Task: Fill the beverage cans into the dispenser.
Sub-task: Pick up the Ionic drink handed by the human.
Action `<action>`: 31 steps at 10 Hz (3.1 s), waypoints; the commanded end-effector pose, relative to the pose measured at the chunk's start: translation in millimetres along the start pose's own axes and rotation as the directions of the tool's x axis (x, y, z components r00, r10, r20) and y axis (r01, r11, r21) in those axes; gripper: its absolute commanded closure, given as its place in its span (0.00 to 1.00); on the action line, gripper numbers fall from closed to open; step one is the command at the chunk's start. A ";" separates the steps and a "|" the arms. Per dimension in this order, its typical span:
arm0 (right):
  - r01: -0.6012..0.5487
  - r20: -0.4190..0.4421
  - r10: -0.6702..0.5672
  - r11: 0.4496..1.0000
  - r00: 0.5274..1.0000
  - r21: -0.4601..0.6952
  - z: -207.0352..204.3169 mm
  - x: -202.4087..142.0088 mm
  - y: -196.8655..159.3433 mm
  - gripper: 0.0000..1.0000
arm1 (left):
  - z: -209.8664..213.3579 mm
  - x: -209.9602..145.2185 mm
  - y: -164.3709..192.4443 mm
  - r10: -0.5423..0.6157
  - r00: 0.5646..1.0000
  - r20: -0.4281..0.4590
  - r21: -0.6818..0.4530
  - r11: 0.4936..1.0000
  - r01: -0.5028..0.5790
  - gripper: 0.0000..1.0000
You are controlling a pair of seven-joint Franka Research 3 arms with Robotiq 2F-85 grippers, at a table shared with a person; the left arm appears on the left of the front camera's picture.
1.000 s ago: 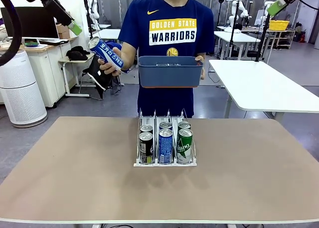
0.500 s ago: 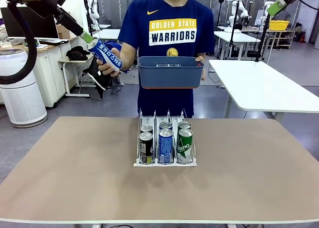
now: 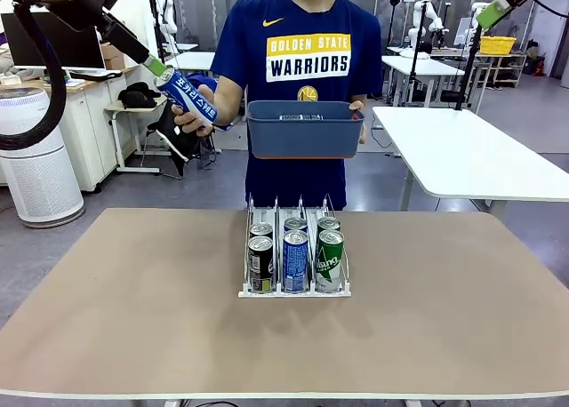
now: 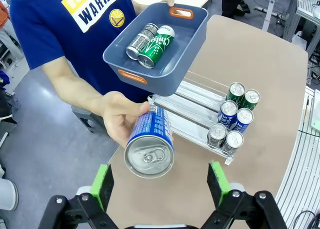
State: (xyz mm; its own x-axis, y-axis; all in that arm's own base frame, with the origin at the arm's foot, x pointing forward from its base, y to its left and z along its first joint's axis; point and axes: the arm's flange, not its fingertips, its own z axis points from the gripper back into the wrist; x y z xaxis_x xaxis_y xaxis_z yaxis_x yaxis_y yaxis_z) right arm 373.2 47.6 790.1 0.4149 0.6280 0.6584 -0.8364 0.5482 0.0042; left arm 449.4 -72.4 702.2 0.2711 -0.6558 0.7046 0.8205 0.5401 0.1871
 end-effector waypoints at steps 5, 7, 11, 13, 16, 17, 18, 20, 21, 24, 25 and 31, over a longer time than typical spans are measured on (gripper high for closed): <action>0.000 0.000 0.000 1.000 1.000 0.000 -0.1 -0.1 0.1 0.00 | -33.5 -8.5 22.5 0.042 0.998 0.047 0.039 0.998 -0.043 0.00; 0.000 0.000 0.000 1.000 1.000 0.000 -0.1 -0.1 0.1 0.00 | -42.7 -11.3 28.0 0.042 0.998 0.054 0.027 0.999 -0.044 0.00; 0.000 0.000 0.000 1.000 1.000 0.000 -0.1 -0.1 0.1 0.00 | -57.7 -10.1 31.0 0.031 0.996 0.084 -0.017 0.999 -0.029 0.00; 0.000 0.000 0.000 1.000 1.000 0.000 -0.1 -0.1 0.1 0.00 | -62.5 -10.5 28.8 0.048 0.996 0.076 -0.026 0.999 -0.046 0.00; 0.000 0.000 0.000 1.000 1.000 0.000 -0.1 -0.1 0.1 0.00 | -63.5 -13.4 32.1 0.046 0.998 0.054 -0.040 0.998 -0.044 0.00; 0.000 0.000 0.000 1.000 1.000 0.000 -0.1 -0.1 0.1 0.00 | -63.0 -10.7 26.5 0.059 0.997 0.042 -0.011 0.998 -0.059 0.00; 0.000 0.000 0.000 1.000 1.000 0.000 -0.1 -0.1 0.1 0.00 | -63.0 -10.7 26.5 0.059 0.997 0.042 -0.011 0.998 -0.059 0.00; 0.000 0.000 0.000 1.000 1.000 0.000 -0.1 -0.1 0.1 0.00 | -64.3 -10.1 25.5 0.059 0.997 0.039 -0.016 0.998 -0.059 0.00; 0.000 0.000 0.000 1.000 1.000 0.000 -0.1 -0.1 0.1 0.00 | -64.4 -11.9 25.8 0.056 0.998 -0.020 0.011 0.998 -0.056 0.60; 0.000 0.000 0.000 1.000 1.000 0.000 -0.1 -0.1 0.1 0.00 | -63.9 -13.0 25.3 0.058 0.997 -0.043 0.014 0.998 -0.057 0.66; 0.000 0.000 0.000 1.000 1.000 0.000 -0.1 -0.1 0.1 0.00 | -63.5 -14.1 26.3 0.058 0.997 -0.042 0.012 0.998 -0.057 1.00; 0.000 0.000 0.000 1.000 1.000 0.000 -0.1 -0.1 0.1 0.00 | -53.7 -12.5 27.6 0.058 0.998 -0.002 0.014 0.998 -0.058 1.00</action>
State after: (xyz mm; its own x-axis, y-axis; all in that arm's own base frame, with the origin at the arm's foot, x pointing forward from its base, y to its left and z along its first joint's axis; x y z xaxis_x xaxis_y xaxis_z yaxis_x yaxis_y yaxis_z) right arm 373.2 47.6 790.2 0.4148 0.6280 0.6585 -0.8364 0.5482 0.0041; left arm 498.8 -82.4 657.3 0.3228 -0.6337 0.7030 0.7967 0.5829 0.1596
